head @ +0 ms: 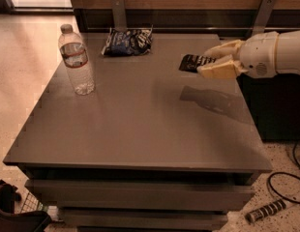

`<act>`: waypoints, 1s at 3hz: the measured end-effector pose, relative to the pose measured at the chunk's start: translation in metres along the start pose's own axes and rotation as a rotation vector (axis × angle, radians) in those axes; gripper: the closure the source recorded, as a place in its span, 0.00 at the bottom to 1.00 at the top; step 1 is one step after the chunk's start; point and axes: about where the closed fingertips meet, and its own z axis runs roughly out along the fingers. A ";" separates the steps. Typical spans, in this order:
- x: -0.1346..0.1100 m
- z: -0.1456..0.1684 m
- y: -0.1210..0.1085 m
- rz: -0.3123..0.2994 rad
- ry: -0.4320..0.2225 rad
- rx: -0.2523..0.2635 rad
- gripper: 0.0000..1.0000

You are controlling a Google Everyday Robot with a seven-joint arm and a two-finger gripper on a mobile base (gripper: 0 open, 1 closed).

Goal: Move rxbar chocolate near blue chip bag

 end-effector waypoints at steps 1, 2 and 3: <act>-0.018 0.027 -0.066 0.054 -0.027 0.100 1.00; -0.016 0.071 -0.112 0.118 -0.024 0.163 1.00; -0.019 0.108 -0.133 0.151 0.008 0.205 1.00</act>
Offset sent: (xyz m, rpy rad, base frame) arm 0.2047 0.0167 0.0001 0.1123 0.0161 -0.2925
